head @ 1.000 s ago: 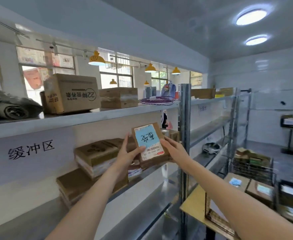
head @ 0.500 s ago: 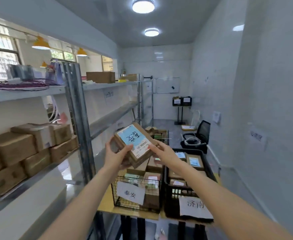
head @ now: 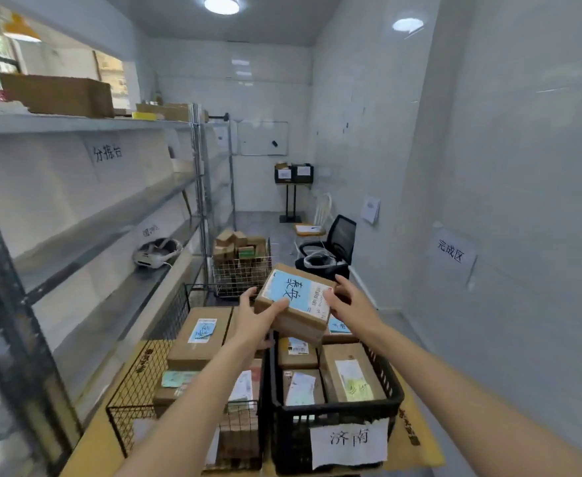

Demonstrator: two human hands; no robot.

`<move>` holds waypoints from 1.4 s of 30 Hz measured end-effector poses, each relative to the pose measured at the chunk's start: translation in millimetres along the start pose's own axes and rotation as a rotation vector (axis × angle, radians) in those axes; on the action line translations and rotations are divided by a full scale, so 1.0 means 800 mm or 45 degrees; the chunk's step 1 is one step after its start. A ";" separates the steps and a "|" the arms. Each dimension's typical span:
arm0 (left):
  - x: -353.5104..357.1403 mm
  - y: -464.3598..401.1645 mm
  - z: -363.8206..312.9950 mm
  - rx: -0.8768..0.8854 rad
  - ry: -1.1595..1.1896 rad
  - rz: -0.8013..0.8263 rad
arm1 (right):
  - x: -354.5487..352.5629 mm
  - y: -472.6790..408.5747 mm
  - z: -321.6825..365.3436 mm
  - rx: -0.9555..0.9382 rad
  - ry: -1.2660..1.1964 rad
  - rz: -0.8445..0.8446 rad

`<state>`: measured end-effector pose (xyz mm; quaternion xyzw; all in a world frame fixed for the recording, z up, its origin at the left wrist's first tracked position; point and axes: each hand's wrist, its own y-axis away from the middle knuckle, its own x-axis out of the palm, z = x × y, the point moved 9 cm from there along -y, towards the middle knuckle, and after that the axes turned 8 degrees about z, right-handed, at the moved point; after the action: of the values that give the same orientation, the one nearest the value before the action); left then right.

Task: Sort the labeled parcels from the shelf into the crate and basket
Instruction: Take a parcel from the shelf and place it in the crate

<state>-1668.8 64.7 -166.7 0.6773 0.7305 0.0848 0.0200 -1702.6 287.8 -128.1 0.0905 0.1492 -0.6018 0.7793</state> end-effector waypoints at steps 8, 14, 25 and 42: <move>-0.001 -0.163 0.075 -0.171 -0.271 0.119 | 0.015 -0.127 -0.097 0.174 0.063 0.095; 0.010 -0.234 0.135 -0.255 -0.253 0.141 | 0.018 -0.188 -0.179 0.257 0.126 0.174; 0.032 -0.343 0.224 -0.374 -0.449 -0.036 | 0.022 -0.271 -0.320 0.345 0.361 0.383; 0.057 -0.434 0.298 -0.357 -1.261 0.030 | 0.038 -0.375 -0.412 -0.032 1.108 0.522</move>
<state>-1980.7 109.7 -449.7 0.6352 0.6074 -0.1488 0.4532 -2026.1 288.4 -436.3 0.3522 0.4479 -0.3401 0.7482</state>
